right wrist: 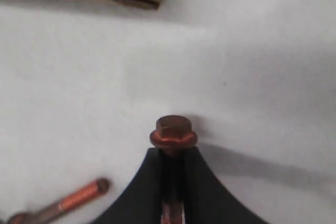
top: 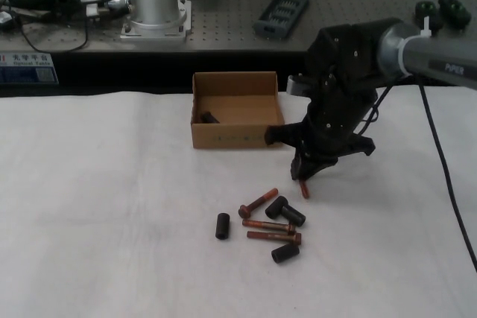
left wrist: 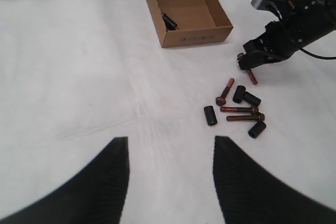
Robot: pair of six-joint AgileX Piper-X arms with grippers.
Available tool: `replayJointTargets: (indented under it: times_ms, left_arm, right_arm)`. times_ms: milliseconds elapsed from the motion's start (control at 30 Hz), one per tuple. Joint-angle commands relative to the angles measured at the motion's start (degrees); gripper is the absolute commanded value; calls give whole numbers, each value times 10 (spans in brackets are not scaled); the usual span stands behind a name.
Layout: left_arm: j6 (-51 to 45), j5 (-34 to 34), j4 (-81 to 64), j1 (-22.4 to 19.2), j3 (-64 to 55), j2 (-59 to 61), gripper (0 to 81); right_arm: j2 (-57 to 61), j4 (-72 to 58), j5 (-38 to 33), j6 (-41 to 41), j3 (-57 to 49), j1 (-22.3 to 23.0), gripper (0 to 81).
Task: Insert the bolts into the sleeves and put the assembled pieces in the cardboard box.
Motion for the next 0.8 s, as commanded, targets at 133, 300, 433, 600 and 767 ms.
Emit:
replayJointTargets:
  times_ms: [133, 300, 433, 600, 767]
  left_arm:
    - [24, 27, -21, -10, -2, 46, 369]
    - [-6, 15, -21, -55, -2, 92, 325]
    - [-77, -12, -44, -104, -2, 139, 295]
    - [-153, -83, -127, -170, -2, 217, 297]
    - [-246, -90, -213, -220, -2, 317, 297]
  right_arm:
    - [-103, 73, 38, -84, 50, 1, 29]
    - [-211, 41, 38, -97, 178, 1, 29]
    - [-309, 22, 38, -108, 282, 1, 29]
    - [-445, 19, 38, -110, 387, 1, 29]
    - [-574, 24, 38, -110, 444, 1, 29]
